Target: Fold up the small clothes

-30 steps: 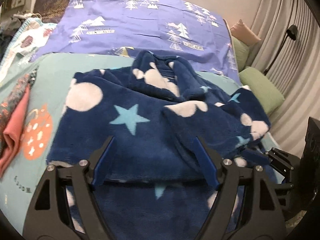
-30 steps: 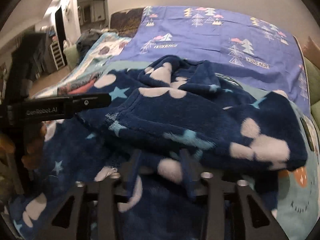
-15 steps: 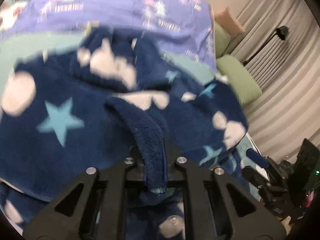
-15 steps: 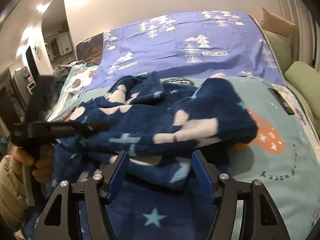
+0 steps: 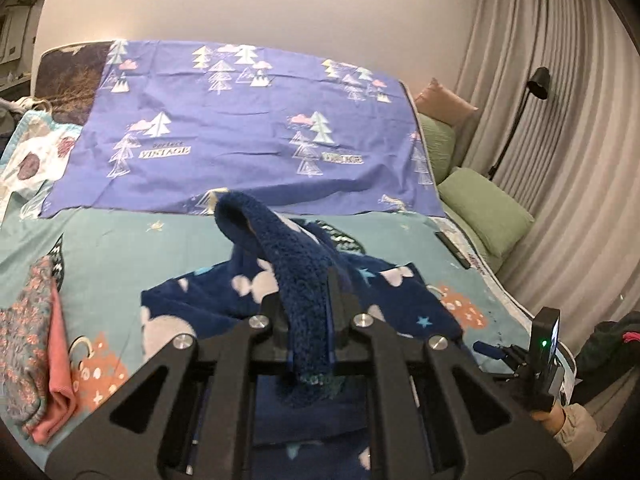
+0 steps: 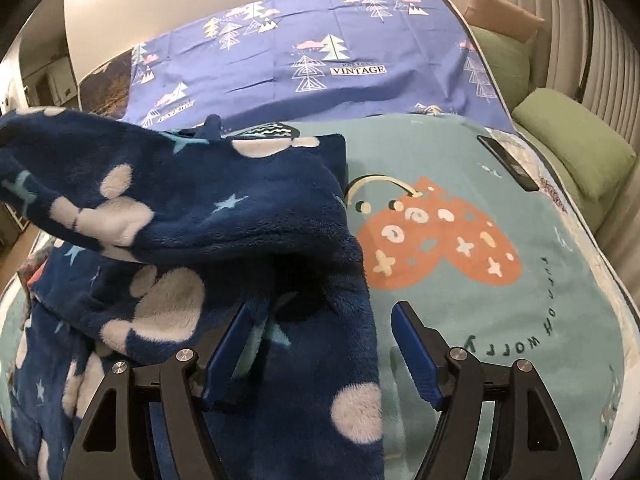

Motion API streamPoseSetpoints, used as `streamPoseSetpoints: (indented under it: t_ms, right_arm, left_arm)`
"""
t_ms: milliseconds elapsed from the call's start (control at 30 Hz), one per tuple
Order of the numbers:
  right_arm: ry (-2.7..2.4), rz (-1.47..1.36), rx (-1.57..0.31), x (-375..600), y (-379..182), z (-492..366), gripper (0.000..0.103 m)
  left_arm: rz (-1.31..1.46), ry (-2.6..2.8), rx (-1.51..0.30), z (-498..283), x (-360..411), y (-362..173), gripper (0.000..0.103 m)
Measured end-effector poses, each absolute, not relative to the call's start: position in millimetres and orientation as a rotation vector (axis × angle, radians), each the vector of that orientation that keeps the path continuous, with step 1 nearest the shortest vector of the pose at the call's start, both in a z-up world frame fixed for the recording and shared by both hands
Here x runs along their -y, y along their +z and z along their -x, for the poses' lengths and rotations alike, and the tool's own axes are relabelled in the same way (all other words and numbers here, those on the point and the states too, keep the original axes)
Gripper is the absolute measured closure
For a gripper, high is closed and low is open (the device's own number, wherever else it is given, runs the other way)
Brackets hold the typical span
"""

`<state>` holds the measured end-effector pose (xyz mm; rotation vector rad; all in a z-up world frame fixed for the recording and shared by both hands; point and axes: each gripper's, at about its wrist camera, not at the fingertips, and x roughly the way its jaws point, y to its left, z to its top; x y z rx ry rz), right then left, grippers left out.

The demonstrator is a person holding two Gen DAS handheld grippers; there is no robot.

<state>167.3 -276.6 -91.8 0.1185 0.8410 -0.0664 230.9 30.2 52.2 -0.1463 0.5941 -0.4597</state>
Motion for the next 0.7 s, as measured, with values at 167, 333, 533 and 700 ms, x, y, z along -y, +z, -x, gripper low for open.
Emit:
streamPoseSetpoints:
  t_ms: [167,333,533,700]
  right_arm:
    - [-0.066,-0.141,-0.833,279,-87,-171,0.029]
    - [-0.055,-0.152,-0.818,282,-84,-166,0.029]
    - [-0.038,-0.167,-0.814,286,-81,-159,0.029]
    - [-0.033,-0.180,-0.799,287,-76,-157,0.029]
  left_arm:
    - [0.135,-0.426,-0.636,-244,-36,33,0.091]
    - [0.141,-0.368,-0.717,-257,-50,-1,0.091]
    - [0.159,-0.336,-0.767,-255,-68,-29,0.091]
    - [0.127,-0.275,-0.832,-257,-78,-56,0.088]
